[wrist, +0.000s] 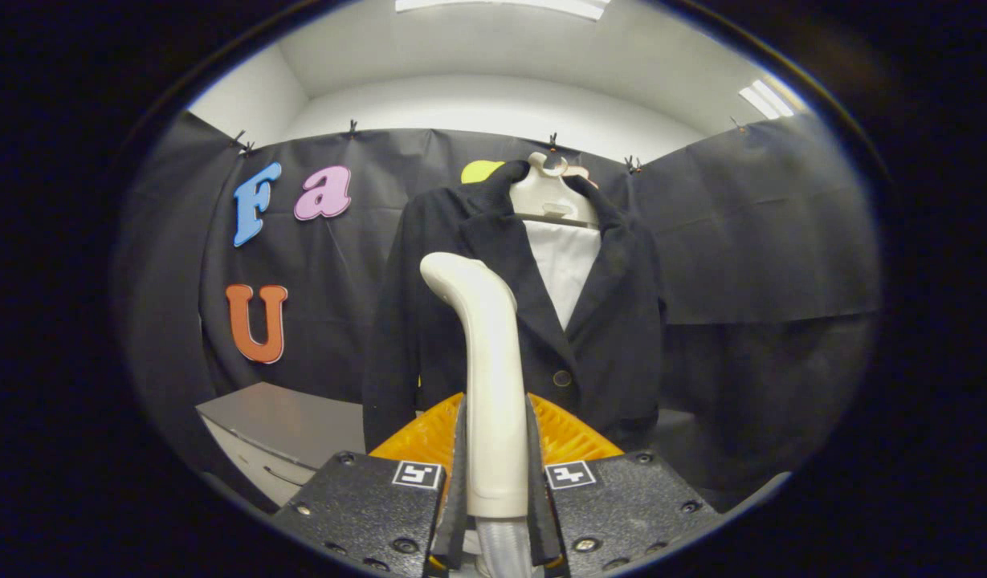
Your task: Iron the clothes twice with a garment steamer, once on the left side and once on the right side.
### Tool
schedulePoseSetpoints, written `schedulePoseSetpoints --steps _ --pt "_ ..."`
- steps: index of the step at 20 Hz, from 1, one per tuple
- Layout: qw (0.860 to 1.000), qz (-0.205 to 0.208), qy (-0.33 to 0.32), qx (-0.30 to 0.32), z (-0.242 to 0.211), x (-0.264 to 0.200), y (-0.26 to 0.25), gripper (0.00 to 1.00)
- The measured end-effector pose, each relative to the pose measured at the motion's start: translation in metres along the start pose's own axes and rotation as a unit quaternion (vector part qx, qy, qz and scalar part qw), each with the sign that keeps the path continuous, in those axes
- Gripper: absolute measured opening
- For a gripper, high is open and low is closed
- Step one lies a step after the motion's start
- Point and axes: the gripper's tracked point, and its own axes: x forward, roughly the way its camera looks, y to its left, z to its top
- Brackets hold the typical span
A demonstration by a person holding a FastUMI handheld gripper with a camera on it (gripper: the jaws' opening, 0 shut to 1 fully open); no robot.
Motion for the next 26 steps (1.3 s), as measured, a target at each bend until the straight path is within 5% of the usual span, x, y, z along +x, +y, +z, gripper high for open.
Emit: schedulePoseSetpoints --steps 26 --pt "0.992 0.007 0.12 -0.029 -0.17 -0.068 -0.015 0.34"
